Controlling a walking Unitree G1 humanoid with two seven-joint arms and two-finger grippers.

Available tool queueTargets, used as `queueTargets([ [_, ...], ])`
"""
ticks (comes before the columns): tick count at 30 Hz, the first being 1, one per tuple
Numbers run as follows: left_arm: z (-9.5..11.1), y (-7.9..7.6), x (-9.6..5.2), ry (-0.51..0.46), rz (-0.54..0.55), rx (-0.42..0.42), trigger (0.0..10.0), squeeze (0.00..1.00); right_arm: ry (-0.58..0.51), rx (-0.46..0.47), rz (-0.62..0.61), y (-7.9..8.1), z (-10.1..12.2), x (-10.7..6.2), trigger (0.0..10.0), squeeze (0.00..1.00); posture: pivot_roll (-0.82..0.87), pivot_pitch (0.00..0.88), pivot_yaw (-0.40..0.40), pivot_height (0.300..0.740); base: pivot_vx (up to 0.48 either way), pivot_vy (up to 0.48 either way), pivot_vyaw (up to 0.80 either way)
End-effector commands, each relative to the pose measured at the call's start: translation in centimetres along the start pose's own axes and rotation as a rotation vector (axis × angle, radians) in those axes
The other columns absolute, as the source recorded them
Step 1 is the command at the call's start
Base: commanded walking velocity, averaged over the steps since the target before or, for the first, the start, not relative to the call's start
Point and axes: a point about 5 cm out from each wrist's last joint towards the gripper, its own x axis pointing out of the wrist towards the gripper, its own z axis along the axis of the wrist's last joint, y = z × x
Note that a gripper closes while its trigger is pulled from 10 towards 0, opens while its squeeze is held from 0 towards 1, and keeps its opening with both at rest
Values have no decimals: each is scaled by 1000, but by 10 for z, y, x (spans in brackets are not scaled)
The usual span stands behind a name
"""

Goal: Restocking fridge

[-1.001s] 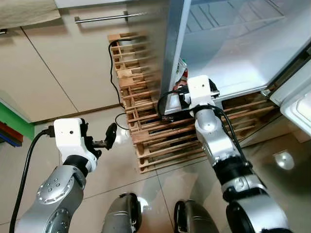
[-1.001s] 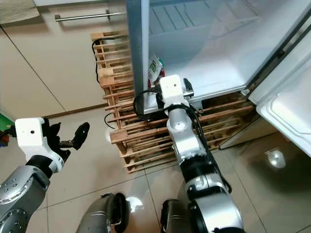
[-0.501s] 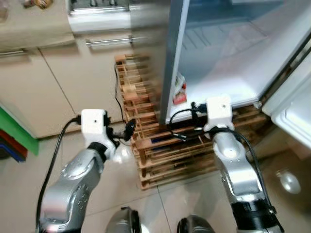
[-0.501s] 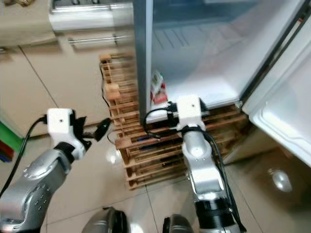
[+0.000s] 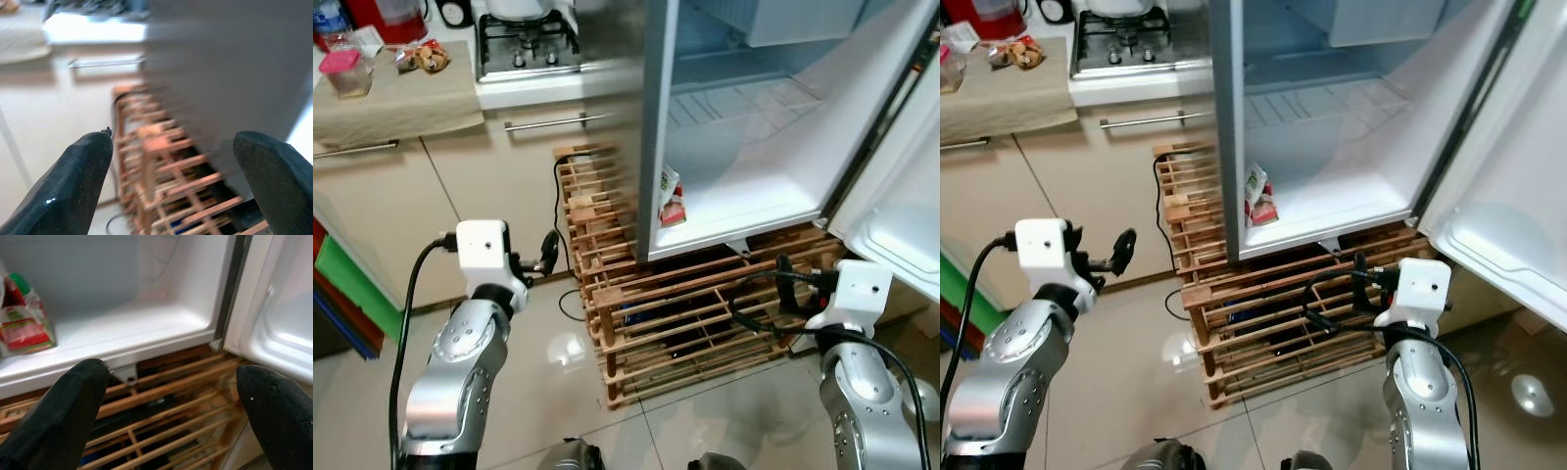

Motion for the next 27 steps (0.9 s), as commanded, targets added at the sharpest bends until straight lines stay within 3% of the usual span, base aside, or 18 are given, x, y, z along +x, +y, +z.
queueTargets([
  [1,0,-7,2,4,-35,-11,10000,0,-24,4,69,13,6,8,10000,0,-73,0,84,711,0,-480,0],
  [8,1,-11,7,-22,-47,4,10000,0,-27,6,121,21,8,13,10000,0,-66,0,73,711,0,-480,0],
  [12,3,-11,9,-30,-62,-41,10000,0,-34,-11,128,22,9,17,10000,0,-70,0,76,711,0,-480,102],
  [27,0,-16,9,-26,-98,-49,10000,0,-39,-81,168,27,11,16,10000,8,-76,0,68,711,0,-477,790],
])
